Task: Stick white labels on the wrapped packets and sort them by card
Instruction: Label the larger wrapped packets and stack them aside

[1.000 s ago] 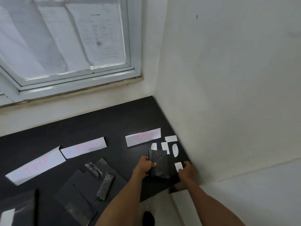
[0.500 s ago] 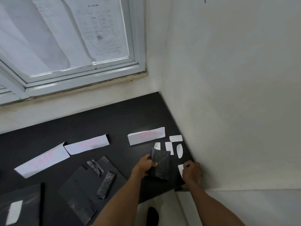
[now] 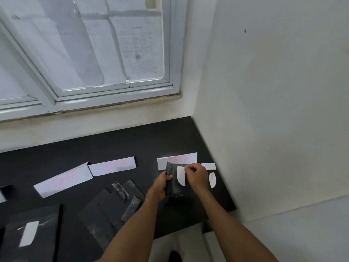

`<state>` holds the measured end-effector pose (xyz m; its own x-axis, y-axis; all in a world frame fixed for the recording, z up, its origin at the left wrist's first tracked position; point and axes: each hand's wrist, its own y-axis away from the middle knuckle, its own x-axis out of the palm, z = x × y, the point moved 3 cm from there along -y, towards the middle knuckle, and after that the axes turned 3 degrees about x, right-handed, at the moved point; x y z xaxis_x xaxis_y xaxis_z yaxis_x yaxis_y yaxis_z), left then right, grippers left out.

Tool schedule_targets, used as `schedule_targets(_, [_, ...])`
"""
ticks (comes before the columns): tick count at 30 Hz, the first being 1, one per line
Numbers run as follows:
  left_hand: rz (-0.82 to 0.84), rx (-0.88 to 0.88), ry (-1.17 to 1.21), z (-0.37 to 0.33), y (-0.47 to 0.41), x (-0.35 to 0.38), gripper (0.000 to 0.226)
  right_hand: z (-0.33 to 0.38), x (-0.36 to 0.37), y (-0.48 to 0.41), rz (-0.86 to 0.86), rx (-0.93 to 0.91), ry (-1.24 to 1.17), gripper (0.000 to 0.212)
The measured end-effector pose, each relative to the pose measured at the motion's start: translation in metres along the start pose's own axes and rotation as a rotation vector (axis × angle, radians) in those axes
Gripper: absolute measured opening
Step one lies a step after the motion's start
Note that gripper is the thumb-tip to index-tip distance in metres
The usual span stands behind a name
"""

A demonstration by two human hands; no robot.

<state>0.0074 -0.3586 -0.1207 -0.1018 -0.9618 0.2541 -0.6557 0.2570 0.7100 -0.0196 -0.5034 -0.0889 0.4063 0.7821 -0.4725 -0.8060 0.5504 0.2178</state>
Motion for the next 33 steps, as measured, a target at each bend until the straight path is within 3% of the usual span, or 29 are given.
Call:
schedule_targets(10, [-0.031, 0.174, 0.248, -0.034, 0.061, -0.065, 0.027, 0.062, 0.066, 0.058, -0.08, -0.239, 0.074, 0.004])
schedule_targets(16, [0.002, 0.233, 0.259, -0.046, 0.084, -0.105, 0.024, 0.09, 0.096, 0.092, -0.073, -0.292, 0.037, 0.011])
schedule_targets(22, [0.144, 0.243, 0.133, -0.055, 0.108, -0.141, 0.044, 0.111, 0.119, 0.123, -0.084, -0.342, -0.04, 0.044])
schedule_targets(24, [0.188, 0.21, 0.091, -0.056, 0.115, -0.156, 0.055, 0.116, 0.123, 0.131, -0.088, -0.308, -0.051, 0.055])
schedule_targets(28, [0.252, 0.137, 0.032, -0.052, 0.127, -0.173, 0.067, 0.118, 0.132, 0.14, -0.115, -0.062, -0.127, 0.072])
schedule_targets(33, [0.211, 0.147, 0.051, -0.049, 0.131, -0.192, 0.06, 0.118, 0.148, 0.152, -0.049, -0.092, -0.161, 0.054])
